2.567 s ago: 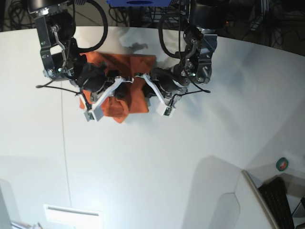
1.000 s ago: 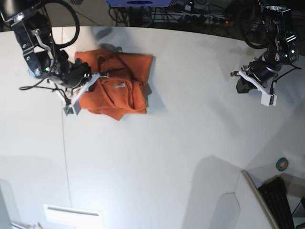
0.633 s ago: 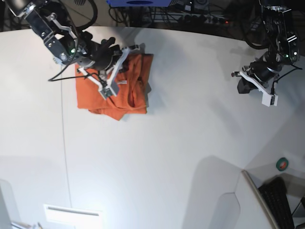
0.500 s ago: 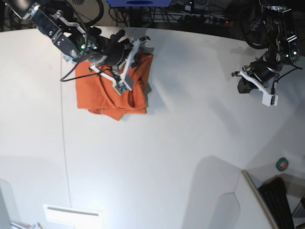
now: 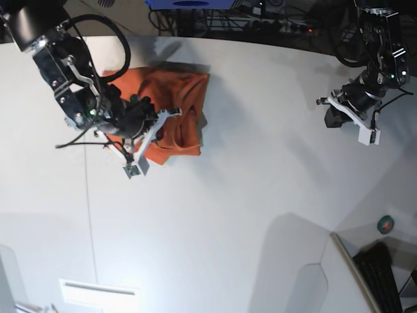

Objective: Layout the t-shirt on the table in an organized manner, then fold the t-shirt properly
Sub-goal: 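Lower the folded ends onto the stack and release both grippers, then press the folded shirt's edge with the left gripper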

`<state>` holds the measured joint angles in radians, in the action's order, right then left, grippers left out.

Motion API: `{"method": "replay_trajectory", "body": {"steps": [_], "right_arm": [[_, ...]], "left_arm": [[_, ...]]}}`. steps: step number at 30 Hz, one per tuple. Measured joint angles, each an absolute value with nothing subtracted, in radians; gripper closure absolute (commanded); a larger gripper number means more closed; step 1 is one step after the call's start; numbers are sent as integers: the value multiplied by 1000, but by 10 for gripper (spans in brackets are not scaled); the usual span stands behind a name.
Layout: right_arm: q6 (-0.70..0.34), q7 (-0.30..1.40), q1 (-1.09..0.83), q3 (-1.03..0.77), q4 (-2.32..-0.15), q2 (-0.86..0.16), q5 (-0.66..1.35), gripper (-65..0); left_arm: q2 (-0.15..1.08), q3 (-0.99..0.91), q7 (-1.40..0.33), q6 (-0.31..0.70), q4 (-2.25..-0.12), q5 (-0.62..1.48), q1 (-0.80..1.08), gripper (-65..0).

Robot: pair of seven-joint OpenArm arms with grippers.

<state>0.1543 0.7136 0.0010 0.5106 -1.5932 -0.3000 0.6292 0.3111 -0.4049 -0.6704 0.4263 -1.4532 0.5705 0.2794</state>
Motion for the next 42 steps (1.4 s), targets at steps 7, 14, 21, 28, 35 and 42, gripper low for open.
{"method": "replay_trajectory", "body": {"steps": [7,14,21,28,35,42], "right_arm": [[157,712,75,636,-1534,-230,627,0],[151,703,186,698,-1303,-122,626,0],[151,717,217,692,-1362,-146,633,0],[157,706,64,438,-1663,-258,624,0],[154,706,-65,190,-1721,-300,622,0],[149,709,-110,166,-1722,-336,631,0]], "left_arm": [[311,-405,-670,426,-1453,570,278,0],[310,-405,-670,426,-1453,571,279,0],[308,-398,-671,426,-1454,571,280,0],[308,-348,-683,469,-1475,569,289,0],[236,-297,-794,553,-1682,749,324,-125],[189,-204,-814,548,-1600,916,248,-543]]}}
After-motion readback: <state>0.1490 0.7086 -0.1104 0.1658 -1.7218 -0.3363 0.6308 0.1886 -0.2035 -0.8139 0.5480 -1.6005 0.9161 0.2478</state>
